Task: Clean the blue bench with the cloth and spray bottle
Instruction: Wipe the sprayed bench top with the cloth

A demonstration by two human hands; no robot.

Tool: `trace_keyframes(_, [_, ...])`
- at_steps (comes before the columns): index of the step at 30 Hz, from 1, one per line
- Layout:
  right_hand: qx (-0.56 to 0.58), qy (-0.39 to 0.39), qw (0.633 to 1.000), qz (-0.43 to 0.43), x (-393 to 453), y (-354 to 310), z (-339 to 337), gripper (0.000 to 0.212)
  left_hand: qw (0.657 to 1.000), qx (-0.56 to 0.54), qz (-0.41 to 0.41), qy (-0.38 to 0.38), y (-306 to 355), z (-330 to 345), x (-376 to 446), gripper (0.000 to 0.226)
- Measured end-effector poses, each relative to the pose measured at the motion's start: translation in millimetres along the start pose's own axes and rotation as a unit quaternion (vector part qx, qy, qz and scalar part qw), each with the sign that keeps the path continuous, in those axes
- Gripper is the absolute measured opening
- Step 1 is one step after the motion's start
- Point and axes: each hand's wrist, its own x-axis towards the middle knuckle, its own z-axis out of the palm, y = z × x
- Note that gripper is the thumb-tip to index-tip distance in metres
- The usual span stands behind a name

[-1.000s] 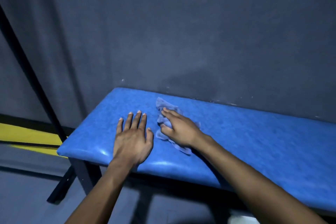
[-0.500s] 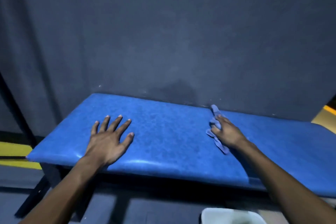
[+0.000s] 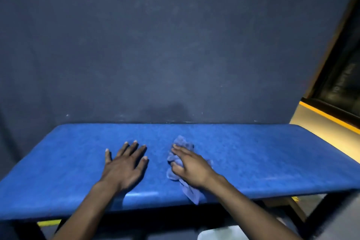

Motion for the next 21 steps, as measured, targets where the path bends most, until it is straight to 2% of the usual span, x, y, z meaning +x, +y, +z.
trace_keyframes(3, [-0.005,-0.004,0.999,0.044,40,26,-9,0.044,1.000,0.019,-0.011,-0.002,-4,14,7,0.078])
trace_keyframes(6, [0.001,-0.014,0.996,0.091,58,66,-21,0.041,1.000,0.016,-0.011,0.009,-8,17,8,0.081])
trace_keyframes(8, [0.022,0.005,0.991,0.130,46,84,-35,0.035,1.000,0.011,-0.011,0.012,-7,18,7,0.079])
trace_keyframes(10, [0.045,0.035,0.986,0.157,21,97,-48,0.040,1.000,0.013,-0.012,0.009,-7,17,4,0.079])
trace_keyframes(12, [0.019,0.044,0.984,0.173,-14,107,-55,0.043,1.000,0.012,-0.012,0.004,-5,16,2,0.078])
trace_keyframes(14, [-0.038,0.038,0.986,0.157,-52,114,-49,0.055,1.000,0.020,-0.012,0.003,-4,17,2,0.075])
trace_keyframes(17, [-0.032,0.030,0.997,0.070,-83,94,-31,0.063,0.999,0.028,-0.017,0.004,-2,19,2,0.076])
trace_keyframes(21, [0.009,0.017,1.000,0.007,-53,53,-16,0.054,1.000,0.021,-0.015,0.010,0,17,1,0.080])
